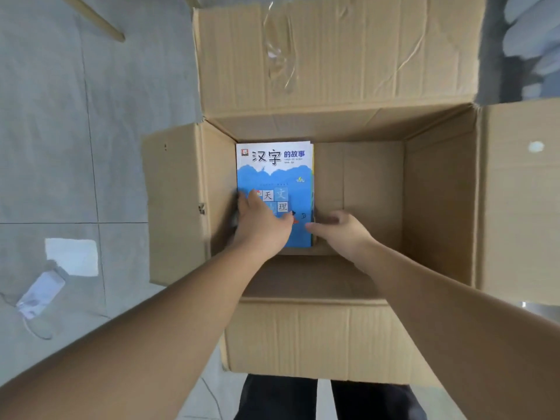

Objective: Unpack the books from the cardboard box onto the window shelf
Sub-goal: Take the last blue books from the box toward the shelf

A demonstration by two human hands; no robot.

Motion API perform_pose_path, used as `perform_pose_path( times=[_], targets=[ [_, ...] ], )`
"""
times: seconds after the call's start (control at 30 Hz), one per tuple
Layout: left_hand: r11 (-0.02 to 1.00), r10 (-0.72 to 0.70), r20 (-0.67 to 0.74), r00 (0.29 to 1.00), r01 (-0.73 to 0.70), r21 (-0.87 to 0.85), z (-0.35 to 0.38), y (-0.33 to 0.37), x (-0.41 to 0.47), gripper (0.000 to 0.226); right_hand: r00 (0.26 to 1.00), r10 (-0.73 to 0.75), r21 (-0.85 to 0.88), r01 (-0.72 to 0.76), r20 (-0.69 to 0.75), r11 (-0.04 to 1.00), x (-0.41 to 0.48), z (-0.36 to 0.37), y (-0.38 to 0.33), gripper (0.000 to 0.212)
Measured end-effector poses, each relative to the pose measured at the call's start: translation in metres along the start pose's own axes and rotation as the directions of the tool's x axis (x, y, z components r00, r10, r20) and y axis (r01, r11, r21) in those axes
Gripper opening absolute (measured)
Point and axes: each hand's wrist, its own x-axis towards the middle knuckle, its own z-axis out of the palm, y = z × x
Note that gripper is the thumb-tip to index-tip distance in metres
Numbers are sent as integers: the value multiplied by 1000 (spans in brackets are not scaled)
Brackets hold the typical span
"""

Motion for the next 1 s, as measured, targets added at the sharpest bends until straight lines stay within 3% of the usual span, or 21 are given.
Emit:
perform_pose_path(
  times=[0.17,0.47,0.6,0.7,0.77,0.83,0.9,1.0],
  targets=[
    [993,-9,-27,1000,12,116,4,-4,1,78,998,58,239,-64,29,969,24,25,-10,54],
    [996,-58,-36,998,60,63,-1,4,-2,62,992,-33,447,-26,124,894,31,37,-13,43],
    [994,-77,-37,996,74,-85,-6,-1,-3,52,984,-90,514,-1,154,858,18,19,-8,47],
    [978,-113,5,994,112,-174,-13,1,-5,73,972,-115,551,-17,204,834,0,-10,1,49],
    [961,-95,41,995,102,-257,-17,5,-9,72,953,-159,564,-15,258,826,-14,-29,11,55],
    [897,-82,168,982,146,-417,-20,11,-15,60,922,-232,584,8,310,811,-29,-46,19,53],
    [773,-68,353,933,273,-573,-25,20,-26,55,880,-313,615,31,356,788,-46,-59,23,48],
    [685,12,406,914,289,-669,-31,38,-49,45,851,-393,675,64,348,735,-72,-76,25,48]
  ],
)
